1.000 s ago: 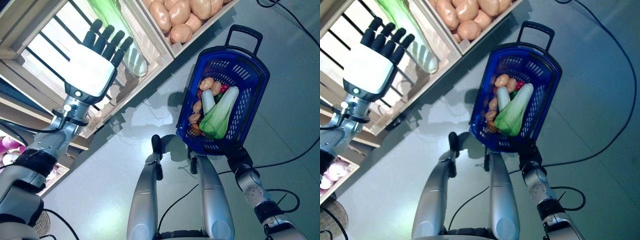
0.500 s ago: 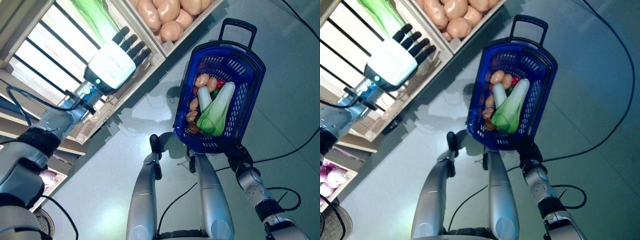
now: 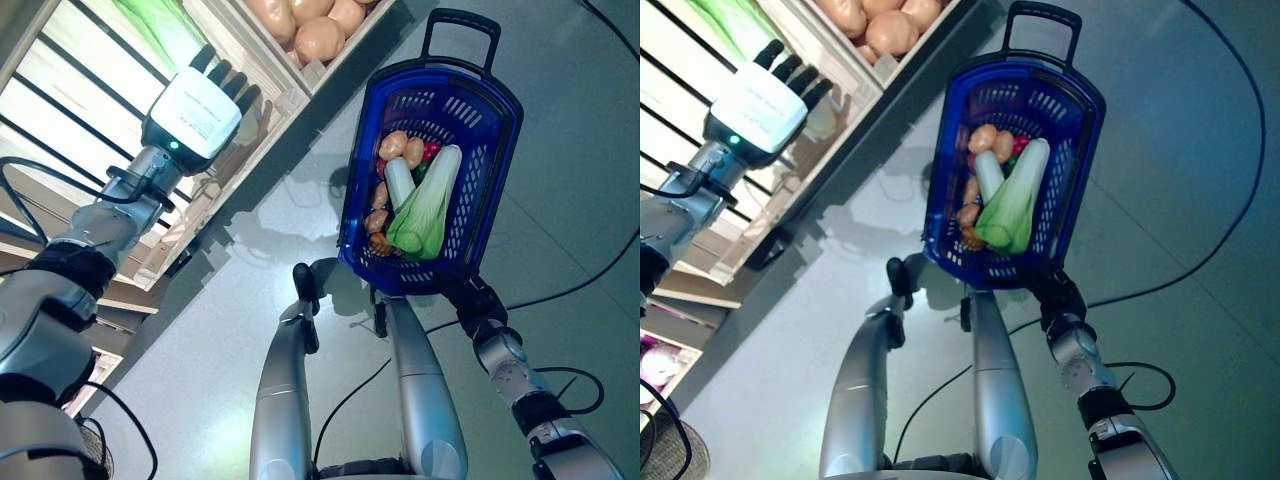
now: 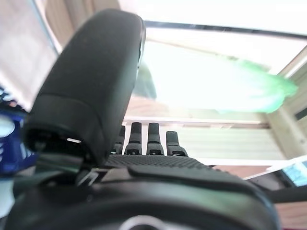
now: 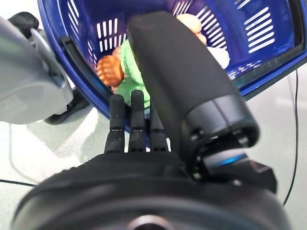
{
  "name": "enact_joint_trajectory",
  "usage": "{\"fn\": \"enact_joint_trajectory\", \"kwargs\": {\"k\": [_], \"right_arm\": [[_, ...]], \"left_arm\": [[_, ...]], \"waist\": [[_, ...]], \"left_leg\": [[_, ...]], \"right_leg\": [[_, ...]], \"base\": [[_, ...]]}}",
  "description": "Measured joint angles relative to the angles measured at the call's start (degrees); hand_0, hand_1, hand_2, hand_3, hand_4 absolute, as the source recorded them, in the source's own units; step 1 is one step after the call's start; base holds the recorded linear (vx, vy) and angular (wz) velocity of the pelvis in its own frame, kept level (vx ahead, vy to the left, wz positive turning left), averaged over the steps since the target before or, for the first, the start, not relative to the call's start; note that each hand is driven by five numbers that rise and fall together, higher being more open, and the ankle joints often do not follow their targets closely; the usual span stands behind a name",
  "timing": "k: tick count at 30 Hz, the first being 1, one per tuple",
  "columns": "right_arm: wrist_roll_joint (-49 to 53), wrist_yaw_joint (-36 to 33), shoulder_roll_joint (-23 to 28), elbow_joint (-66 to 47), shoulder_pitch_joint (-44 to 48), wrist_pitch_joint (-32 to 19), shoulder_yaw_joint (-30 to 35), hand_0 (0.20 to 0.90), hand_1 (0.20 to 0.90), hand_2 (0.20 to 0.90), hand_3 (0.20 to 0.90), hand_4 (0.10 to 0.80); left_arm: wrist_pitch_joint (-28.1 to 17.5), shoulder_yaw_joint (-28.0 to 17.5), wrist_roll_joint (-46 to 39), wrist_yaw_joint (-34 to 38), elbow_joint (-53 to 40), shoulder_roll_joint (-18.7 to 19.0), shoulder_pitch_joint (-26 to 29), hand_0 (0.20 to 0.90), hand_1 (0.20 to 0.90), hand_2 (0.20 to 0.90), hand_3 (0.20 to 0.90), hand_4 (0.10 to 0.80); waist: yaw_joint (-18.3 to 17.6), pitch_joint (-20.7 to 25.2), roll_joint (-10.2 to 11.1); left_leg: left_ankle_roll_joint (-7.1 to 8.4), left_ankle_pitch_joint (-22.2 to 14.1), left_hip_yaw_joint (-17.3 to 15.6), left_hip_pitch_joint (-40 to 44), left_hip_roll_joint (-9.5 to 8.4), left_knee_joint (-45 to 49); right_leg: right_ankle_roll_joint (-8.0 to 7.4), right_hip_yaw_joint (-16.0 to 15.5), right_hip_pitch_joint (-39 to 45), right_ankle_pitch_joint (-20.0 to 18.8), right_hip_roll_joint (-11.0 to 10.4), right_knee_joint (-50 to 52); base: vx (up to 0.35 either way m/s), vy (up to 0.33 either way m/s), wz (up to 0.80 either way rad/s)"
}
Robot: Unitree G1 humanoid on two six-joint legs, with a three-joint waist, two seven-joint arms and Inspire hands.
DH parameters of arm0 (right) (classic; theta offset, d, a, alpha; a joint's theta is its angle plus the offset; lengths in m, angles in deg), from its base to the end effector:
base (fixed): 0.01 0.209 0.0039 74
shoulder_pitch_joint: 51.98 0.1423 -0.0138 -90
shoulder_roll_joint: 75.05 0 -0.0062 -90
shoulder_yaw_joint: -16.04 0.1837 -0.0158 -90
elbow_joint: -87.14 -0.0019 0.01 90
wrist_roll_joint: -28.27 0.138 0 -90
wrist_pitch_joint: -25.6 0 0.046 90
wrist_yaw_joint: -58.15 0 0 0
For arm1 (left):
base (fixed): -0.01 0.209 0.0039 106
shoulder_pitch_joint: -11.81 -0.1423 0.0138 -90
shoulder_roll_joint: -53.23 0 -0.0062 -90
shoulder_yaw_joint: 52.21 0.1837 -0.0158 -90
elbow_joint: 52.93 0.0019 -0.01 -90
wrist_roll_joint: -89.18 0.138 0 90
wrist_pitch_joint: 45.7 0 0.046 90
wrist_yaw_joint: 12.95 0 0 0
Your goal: Put vegetables into the basket
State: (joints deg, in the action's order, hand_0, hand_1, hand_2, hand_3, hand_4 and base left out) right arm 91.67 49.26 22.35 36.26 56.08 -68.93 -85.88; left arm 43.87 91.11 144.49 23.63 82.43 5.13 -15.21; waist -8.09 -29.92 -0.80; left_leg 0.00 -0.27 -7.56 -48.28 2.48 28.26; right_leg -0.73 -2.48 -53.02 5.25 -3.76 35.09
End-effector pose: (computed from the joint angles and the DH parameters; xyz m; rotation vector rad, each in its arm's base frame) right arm 0.2467 -0.2262 0.0060 0.5718 0.3443 -0.3232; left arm 0.3291 0.2888 0.2172 2.2810 -0.6671 0.3073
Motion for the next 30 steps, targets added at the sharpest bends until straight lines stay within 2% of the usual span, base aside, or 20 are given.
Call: {"fn": "enact_joint_trajectory", "kwargs": {"k": [13, 21, 30], "right_arm": [[-0.1, 0.9, 1.0, 0.1, -0.1, 0.2, 0.0, 0.900, 0.900, 0.900, 0.900, 0.800], [-0.1, 0.9, 2.3, -1.7, -0.5, 0.2, 0.3, 0.900, 0.900, 0.900, 0.900, 0.800], [0.0, 0.7, 3.0, -1.9, -1.6, 0.5, 0.3, 0.900, 0.900, 0.900, 0.900, 0.800]], "left_arm": [[2.7, -0.5, -1.6, -0.9, 2.0, -1.4, -0.4, 0.900, 0.900, 0.900, 0.900, 0.800], [3.8, -0.6, 0.1, 2.6, 2.3, -1.4, 1.0, 0.900, 0.900, 0.900, 0.900, 0.800], [3.9, -0.2, 0.1, 2.8, 2.1, -1.4, 2.2, 0.900, 0.900, 0.900, 0.900, 0.800]], "waist": [[0.0, 0.0, 0.3], [-0.2, 0.0, 0.4], [-0.7, 0.0, 0.7]], "left_leg": [[0.10, -0.9, 0.6, -2.5, 0.21, 3.3], [-0.38, -1.4, 1.1, -7.4, 0.40, 6.7], [-1.05, -2.9, -0.3, -9.8, 0.52, 10.2]], "right_leg": [[0.14, -0.4, -1.9, 0.5, -0.1, 2.2], [0.67, -0.8, -6.1, 0.8, -0.2, 4.7], [0.23, 0.8, -8.9, 0.6, -0.1, 6.9]], "base": [[0.015, 0.014, 0.01], [-0.013, 0.028, 0.02], [0.010, 0.073, -0.10]]}}
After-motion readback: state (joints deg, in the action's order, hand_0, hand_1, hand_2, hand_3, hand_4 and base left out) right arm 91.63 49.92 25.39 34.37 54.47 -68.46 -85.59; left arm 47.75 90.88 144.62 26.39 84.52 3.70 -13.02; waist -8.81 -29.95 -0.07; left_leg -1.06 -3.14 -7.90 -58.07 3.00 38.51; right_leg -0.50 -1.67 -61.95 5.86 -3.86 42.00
